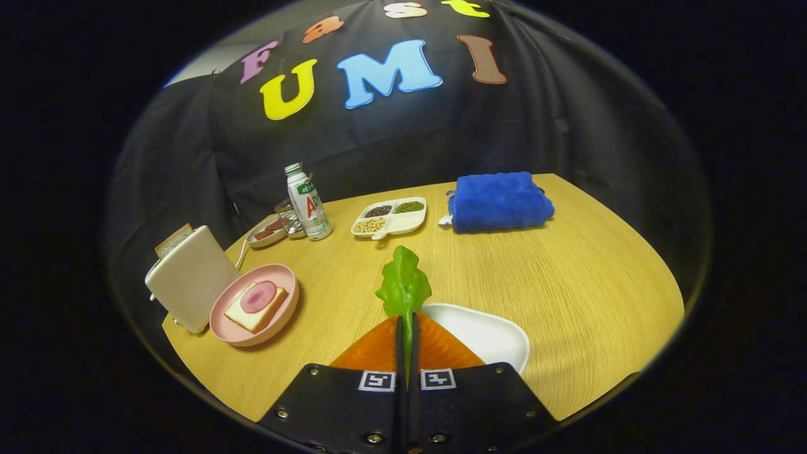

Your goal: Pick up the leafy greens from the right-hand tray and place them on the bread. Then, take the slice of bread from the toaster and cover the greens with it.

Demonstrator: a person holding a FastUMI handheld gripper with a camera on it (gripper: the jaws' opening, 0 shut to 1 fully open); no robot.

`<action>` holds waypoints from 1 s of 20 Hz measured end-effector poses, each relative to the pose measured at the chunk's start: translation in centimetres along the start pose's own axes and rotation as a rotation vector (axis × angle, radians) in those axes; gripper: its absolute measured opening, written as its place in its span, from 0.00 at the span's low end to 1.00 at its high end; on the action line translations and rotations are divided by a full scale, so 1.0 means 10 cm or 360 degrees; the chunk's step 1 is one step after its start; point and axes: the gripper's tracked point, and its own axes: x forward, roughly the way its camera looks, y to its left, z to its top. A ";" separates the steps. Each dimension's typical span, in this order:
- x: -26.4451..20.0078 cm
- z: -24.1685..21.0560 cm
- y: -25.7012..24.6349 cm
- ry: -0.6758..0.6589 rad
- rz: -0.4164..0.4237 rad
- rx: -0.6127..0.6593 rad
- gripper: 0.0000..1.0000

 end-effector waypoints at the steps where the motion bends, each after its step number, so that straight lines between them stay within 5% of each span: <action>1: 0.00 0.07 0.08 -0.0025 0.0021 -0.0029 0.00; 11: 0.16 0.51 1.34 -0.0136 0.0417 -0.0152 0.00; 20: 0.40 0.34 2.30 -0.0027 0.0664 -0.0283 0.00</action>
